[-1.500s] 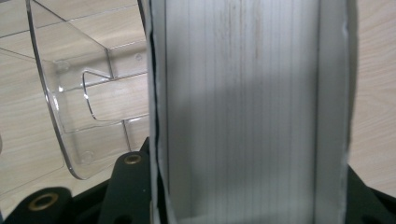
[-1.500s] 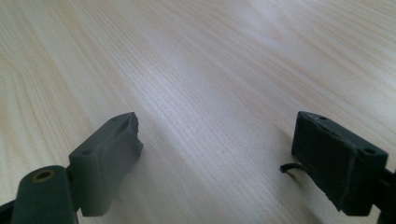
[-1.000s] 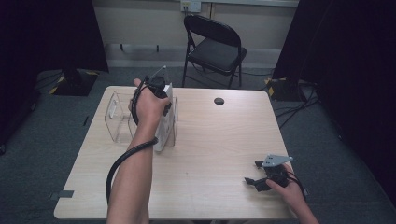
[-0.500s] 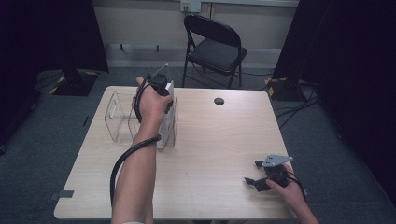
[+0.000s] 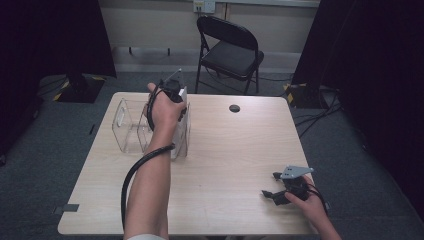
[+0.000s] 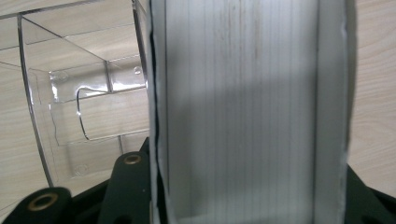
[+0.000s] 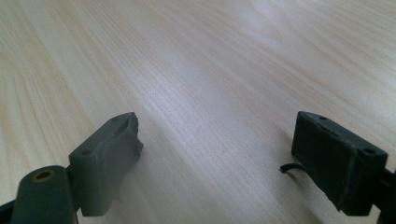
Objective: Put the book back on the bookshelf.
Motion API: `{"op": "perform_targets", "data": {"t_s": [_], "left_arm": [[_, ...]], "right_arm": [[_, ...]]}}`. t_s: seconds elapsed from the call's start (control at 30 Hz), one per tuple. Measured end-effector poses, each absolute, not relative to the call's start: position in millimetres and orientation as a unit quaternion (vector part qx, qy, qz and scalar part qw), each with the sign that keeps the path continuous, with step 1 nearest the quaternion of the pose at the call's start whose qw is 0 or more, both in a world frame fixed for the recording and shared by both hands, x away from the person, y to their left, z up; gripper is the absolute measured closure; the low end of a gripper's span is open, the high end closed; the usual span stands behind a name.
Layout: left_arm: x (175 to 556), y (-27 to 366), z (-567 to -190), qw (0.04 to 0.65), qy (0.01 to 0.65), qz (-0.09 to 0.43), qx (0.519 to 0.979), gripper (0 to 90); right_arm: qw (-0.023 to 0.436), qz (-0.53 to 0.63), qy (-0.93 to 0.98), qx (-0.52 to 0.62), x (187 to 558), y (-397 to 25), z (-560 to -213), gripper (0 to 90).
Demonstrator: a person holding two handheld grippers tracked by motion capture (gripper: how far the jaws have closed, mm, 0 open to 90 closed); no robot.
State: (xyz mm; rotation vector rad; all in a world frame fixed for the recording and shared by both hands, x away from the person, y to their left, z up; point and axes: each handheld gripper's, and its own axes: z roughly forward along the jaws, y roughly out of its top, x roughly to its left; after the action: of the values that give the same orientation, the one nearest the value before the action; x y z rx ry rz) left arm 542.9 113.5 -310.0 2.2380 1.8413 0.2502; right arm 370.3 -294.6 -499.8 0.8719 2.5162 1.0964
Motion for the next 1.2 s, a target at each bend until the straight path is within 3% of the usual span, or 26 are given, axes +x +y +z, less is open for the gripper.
{"op": "perform_targets", "data": {"t_s": [0.7,1.2], "left_arm": [[544.5,112.9,-314.6,0.124,0.644,0.102,0.748,52.7],[539.0,110.8,-310.7,0.130,0.621,0.115,0.765,49.2]], "right_arm": [[0.130,0.377,0.866,0.300,370.2,-294.6,-499.7,14.0],[0.130,0.377,0.866,0.300,370.2,-294.5,-499.7,14.0]]}}
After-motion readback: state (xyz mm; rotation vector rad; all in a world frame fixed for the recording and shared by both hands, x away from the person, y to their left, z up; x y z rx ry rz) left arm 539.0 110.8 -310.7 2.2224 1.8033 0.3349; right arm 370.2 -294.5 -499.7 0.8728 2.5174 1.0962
